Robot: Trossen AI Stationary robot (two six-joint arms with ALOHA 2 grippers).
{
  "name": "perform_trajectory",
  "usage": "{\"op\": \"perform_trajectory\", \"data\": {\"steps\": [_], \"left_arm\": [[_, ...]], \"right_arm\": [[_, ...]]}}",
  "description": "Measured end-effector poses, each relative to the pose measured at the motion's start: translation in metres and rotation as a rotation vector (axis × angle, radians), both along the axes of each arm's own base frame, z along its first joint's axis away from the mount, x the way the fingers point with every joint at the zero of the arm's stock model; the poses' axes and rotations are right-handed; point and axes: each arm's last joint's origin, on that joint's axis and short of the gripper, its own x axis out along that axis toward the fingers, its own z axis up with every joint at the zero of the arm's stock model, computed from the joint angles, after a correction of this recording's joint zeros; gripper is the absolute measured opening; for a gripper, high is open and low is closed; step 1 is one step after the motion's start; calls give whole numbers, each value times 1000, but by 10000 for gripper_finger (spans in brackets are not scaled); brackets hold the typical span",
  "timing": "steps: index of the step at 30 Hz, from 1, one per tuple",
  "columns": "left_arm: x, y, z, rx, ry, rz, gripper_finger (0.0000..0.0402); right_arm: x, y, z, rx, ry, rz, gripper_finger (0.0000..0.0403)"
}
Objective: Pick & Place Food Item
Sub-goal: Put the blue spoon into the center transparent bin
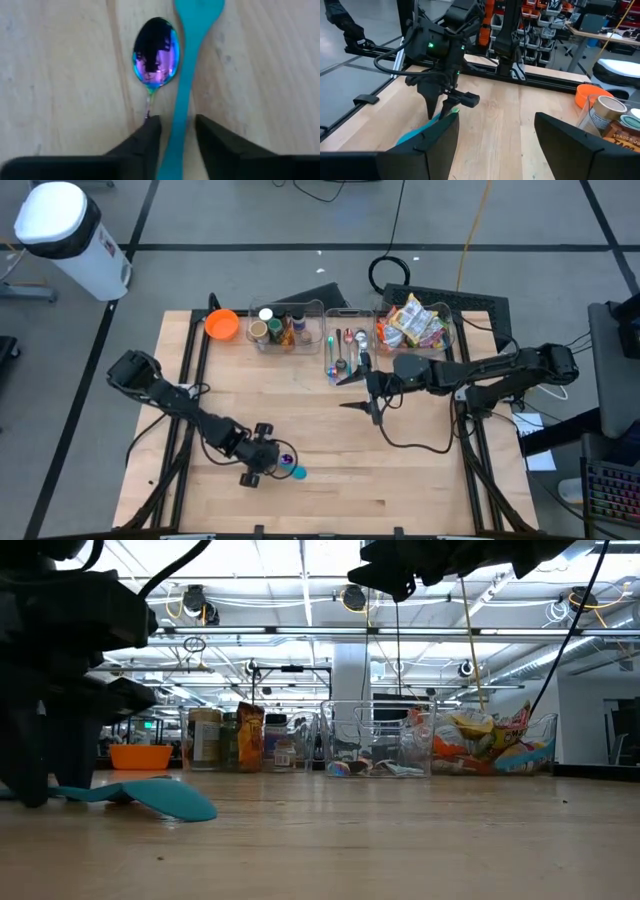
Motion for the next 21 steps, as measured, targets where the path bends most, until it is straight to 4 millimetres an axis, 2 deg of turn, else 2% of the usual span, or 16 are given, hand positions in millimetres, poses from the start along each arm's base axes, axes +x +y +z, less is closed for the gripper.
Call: {"op": "perform_trajectory", "data": {"steps": [4,6,13,16,21], "left_arm": [[0,1,0,-14,11,-5,47],[2,4,0,-44,29,-6,23],[-1,4,12,-72,-9,14,36],[-4,2,27,-81,-79,-18,22],[-7,1,57,-67,-271,-34,22]], "right_arm": [[0,0,0,0,2,2,251],[0,0,0,3,4,1,251],[0,0,0,57,15,-5,251],[0,0,-2,95,34,-12,251],[-2,2,-5,225,95,19,251]]}}
